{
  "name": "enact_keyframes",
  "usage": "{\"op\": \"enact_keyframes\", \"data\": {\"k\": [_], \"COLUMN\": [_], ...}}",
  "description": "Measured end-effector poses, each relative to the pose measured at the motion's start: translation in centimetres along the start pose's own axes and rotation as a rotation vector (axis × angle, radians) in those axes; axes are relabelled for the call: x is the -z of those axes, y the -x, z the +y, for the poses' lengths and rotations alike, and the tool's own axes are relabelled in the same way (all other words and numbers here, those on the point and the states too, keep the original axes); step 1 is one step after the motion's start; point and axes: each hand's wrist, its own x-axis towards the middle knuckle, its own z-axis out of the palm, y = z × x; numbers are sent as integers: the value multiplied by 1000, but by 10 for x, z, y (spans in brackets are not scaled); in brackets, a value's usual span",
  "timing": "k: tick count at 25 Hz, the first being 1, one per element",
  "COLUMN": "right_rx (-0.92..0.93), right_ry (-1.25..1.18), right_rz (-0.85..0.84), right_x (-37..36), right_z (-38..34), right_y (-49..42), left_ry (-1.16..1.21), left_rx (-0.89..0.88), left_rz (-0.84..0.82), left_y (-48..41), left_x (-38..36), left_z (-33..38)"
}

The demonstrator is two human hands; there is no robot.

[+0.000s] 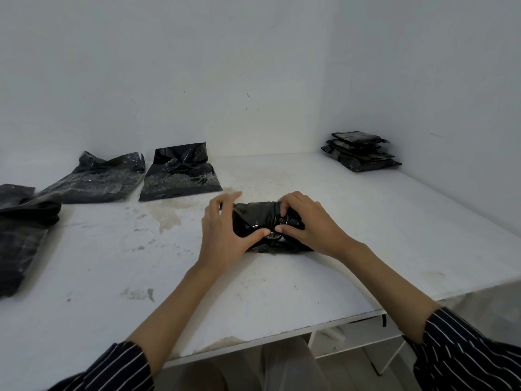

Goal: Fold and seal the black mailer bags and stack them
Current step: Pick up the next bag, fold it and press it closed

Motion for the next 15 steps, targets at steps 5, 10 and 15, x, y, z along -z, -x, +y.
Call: {"op": "enact_keyframes", "data": {"k": [5, 10, 15], "right_rx": [-342, -490, -602], "right_ry": [-228, -348, -308], "right_rz": [34, 54, 78], "right_x": [2, 21, 55], "right_z": [-1, 8, 28], "right_y": [6, 26, 54], "left_ry": [266, 400, 313], "left_rx": [272, 294, 183], "left_rz": [-190, -228, -224], "left_y": [1, -4, -3], "left_x": [1, -21, -55], "left_z": [3, 20, 62]}}
